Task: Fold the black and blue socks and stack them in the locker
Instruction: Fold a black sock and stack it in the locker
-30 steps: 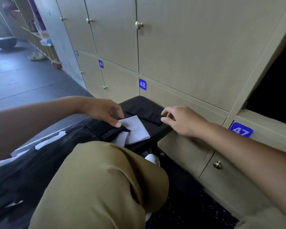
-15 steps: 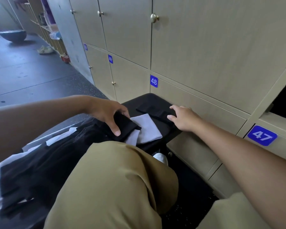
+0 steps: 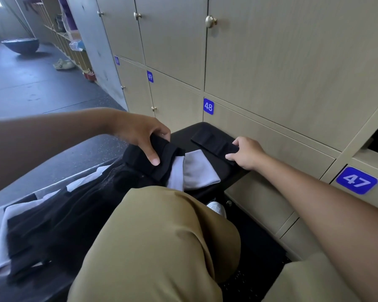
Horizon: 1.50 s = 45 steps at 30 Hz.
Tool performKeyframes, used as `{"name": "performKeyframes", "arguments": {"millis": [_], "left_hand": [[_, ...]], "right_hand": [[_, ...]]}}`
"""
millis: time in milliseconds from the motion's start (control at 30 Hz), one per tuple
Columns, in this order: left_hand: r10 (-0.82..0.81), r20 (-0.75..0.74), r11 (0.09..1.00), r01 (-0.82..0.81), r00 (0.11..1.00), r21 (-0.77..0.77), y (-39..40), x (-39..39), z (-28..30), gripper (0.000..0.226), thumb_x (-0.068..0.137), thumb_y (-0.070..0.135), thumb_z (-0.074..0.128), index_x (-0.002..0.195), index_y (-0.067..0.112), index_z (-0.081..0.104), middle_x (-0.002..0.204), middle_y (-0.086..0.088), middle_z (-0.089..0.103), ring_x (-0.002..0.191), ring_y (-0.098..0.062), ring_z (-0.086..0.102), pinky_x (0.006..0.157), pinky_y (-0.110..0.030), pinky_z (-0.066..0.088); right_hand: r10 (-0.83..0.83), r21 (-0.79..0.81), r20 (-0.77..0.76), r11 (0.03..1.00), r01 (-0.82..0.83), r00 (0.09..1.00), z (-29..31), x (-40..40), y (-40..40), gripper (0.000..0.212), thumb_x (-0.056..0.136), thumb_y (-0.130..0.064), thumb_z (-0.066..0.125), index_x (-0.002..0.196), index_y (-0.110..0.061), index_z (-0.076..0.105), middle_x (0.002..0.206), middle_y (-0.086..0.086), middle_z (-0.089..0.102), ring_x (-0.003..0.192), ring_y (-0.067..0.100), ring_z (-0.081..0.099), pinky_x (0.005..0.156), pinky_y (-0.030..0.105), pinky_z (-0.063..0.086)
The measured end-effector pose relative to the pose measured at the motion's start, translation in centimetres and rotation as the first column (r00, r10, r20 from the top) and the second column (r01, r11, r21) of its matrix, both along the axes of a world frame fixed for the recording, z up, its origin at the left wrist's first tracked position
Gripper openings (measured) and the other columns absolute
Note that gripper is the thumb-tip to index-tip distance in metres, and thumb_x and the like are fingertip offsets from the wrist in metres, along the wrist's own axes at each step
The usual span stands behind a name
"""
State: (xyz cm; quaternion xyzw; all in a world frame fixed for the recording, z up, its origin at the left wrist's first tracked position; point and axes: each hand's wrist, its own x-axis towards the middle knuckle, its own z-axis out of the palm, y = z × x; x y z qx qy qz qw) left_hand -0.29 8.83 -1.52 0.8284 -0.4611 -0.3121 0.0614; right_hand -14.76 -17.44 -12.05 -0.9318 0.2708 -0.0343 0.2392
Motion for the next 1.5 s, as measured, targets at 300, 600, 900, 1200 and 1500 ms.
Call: {"name": "performKeyframes", "arguments": {"millis": [300,600,900,1200,1500], "left_hand": [[0.152,0.004,0.946,-0.144,0.988,-0.291,0.8,-0.8,4.1,0.036,0.072,0.026,0.089,0.096,0.016,0.064,0.091,0.0,0.076,0.087,-0.02,0.074,0.07,-0.03,0.056],[0.299,-0.092,0.805,-0.303,0.95,-0.51,-0.4,-2.1,4.8,0.045,0.075,0.023,0.086,0.101,0.006,0.054,0.106,-0.016,0.074,0.088,-0.034,0.075,0.075,-0.049,0.063],[0.425,-0.223,0.561,-0.449,0.877,-0.696,-3.6,-4.6,6.6,0.057,0.081,0.034,0.082,0.119,0.003,0.052,0.111,-0.013,0.07,0.092,-0.026,0.071,0.081,-0.043,0.061],[0.311,-0.395,0.572,-0.502,0.865,-0.649,-4.0,-5.5,4.6,0.081,0.069,0.05,0.089,0.129,0.008,0.054,0.119,-0.016,0.07,0.108,-0.033,0.071,0.097,-0.053,0.057],[0.123,-0.555,0.703,-0.467,0.823,-0.537,-1.5,-6.1,1.8,0.052,0.092,0.027,0.065,0.141,0.022,0.049,0.133,-0.003,0.067,0.12,-0.023,0.067,0.095,-0.043,0.059]], "right_hand": [[-0.102,0.063,0.234,0.994,0.09,0.967,1.4,-0.8,0.0,0.013,0.097,-0.021,0.064,0.101,-0.009,0.065,0.103,0.008,0.068,0.089,0.025,0.055,0.074,0.027,0.036],[-0.148,0.05,0.444,0.989,0.141,0.883,4.3,-3.8,-0.8,0.016,0.093,-0.02,0.069,0.107,-0.012,0.071,0.106,0.007,0.066,0.096,0.026,0.058,0.076,0.025,0.035],[-0.141,0.136,0.591,0.988,0.075,0.794,6.9,-8.2,-1.8,0.016,0.092,-0.012,0.061,0.102,-0.024,0.059,0.088,0.002,0.071,0.079,0.024,0.061,0.067,0.025,0.044],[-0.065,0.002,0.596,0.997,0.079,0.8,8.4,-8.2,0.1,0.04,0.095,0.004,0.037,0.099,-0.01,0.074,0.107,0.003,0.068,0.103,0.017,0.058,0.075,0.014,0.032],[0.277,-0.147,0.383,0.96,-0.238,0.881,7.0,-6.2,2.7,0.039,0.091,-0.047,0.068,0.115,-0.017,0.068,0.119,-0.007,0.06,0.112,0.008,0.052,0.097,0.027,0.041]]}}
